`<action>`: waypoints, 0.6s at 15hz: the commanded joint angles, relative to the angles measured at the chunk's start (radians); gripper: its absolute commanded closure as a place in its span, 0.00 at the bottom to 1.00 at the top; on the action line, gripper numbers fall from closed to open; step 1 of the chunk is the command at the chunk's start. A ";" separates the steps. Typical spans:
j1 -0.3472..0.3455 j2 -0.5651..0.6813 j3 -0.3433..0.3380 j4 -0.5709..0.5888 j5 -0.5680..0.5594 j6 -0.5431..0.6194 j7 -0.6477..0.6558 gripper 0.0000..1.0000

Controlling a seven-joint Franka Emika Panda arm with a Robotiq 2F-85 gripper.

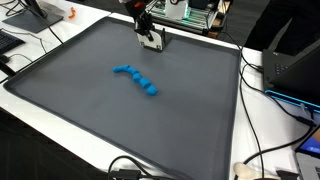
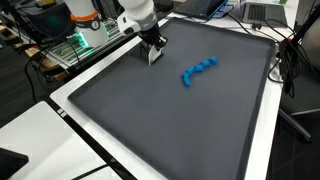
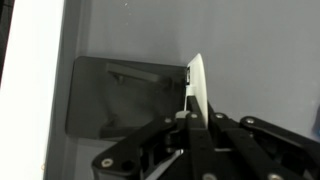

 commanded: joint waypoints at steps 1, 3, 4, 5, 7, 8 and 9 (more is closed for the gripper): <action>0.008 0.008 0.010 -0.032 0.016 0.053 -0.008 0.99; 0.012 0.012 0.014 -0.039 0.015 0.075 -0.021 0.99; 0.014 0.012 0.017 -0.046 0.020 0.090 -0.031 0.99; 0.014 0.011 0.019 -0.049 0.024 0.099 -0.036 0.99; 0.014 0.001 0.026 -0.068 0.046 0.128 -0.073 0.99; 0.013 -0.008 0.028 -0.081 0.055 0.139 -0.082 0.99; 0.013 -0.013 0.030 -0.090 0.060 0.147 -0.090 0.99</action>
